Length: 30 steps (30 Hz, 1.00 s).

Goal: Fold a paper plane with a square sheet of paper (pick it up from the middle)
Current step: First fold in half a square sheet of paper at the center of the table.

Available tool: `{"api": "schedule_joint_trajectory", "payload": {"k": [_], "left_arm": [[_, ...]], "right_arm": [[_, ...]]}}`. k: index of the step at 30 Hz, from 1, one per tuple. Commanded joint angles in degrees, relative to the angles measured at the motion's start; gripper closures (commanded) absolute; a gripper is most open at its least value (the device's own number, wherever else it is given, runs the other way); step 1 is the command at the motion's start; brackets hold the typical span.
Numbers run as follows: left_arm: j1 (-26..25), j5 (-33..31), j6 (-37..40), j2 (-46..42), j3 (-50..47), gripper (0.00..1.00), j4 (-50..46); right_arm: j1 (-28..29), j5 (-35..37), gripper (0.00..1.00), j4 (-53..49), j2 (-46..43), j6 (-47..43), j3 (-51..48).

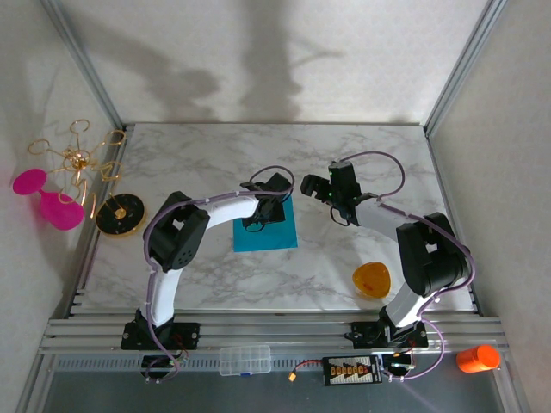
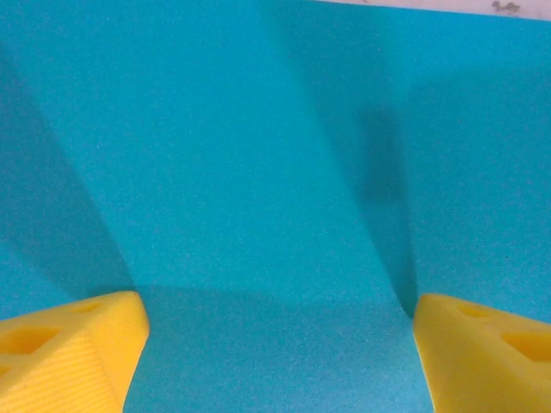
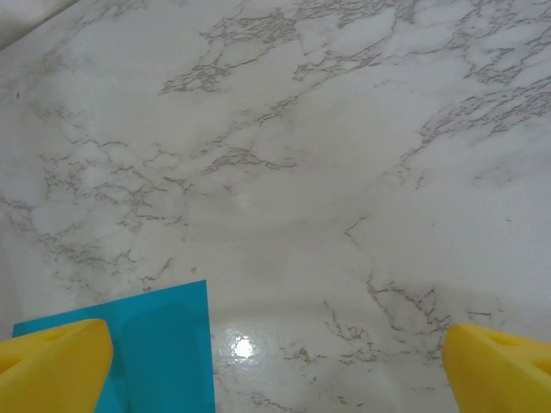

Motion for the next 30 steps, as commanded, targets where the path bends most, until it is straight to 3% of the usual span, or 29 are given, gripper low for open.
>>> {"api": "schedule_joint_trajectory", "payload": {"k": [1,13,21,30], "left_arm": [[-0.03,1.44,-0.48,4.56,-1.39,0.2,-2.29],[-0.04,1.78,-0.87,4.84,-1.7,0.25,-2.18],[0.04,2.58,-1.05,3.45,-1.66,0.34,-1.36],[0.38,9.09,-2.04,-8.82,-5.48,0.69,6.36]], "right_arm": [[-0.12,0.82,0.01,-0.97,0.12,0.27,1.77],[-0.18,0.5,0.01,-0.5,-0.28,0.61,1.18],[-0.16,0.68,0.01,-0.59,-0.55,0.65,1.05],[-0.16,1.35,0.01,-1.04,-1.26,1.01,1.59]]}}
